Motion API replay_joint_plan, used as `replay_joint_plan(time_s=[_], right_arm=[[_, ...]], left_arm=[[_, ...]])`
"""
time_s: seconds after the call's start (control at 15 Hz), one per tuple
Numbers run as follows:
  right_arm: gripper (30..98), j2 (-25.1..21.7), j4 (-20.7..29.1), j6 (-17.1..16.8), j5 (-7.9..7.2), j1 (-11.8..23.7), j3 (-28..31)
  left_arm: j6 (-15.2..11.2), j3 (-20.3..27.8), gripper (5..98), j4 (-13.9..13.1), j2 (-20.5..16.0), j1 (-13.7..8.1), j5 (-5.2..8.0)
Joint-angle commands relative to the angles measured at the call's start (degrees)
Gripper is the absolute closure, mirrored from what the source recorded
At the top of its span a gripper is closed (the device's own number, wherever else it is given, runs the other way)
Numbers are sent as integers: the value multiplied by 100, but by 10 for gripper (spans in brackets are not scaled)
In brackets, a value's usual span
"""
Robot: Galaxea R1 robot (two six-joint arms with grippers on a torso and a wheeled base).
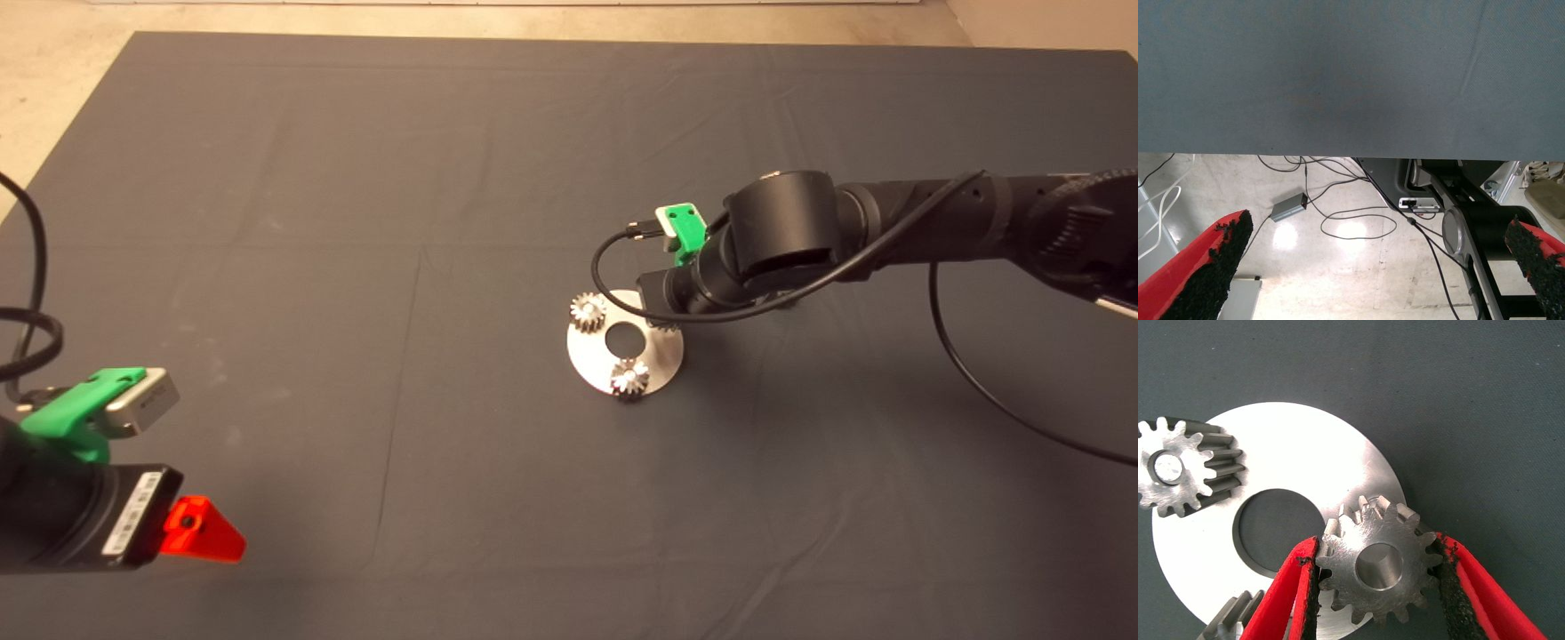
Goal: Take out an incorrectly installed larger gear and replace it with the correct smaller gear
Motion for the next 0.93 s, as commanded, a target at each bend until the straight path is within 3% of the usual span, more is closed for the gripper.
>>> replay_joint_plan(time_s=[0.0,0.87], right_arm=[[891,-50,-136,10,-727,148,22],[892,-66,-101,28,-727,139,31]], left_arm=[[14,-9,54,41,-21,-5,763],[14,-9,54,41,-21,-5,763]])
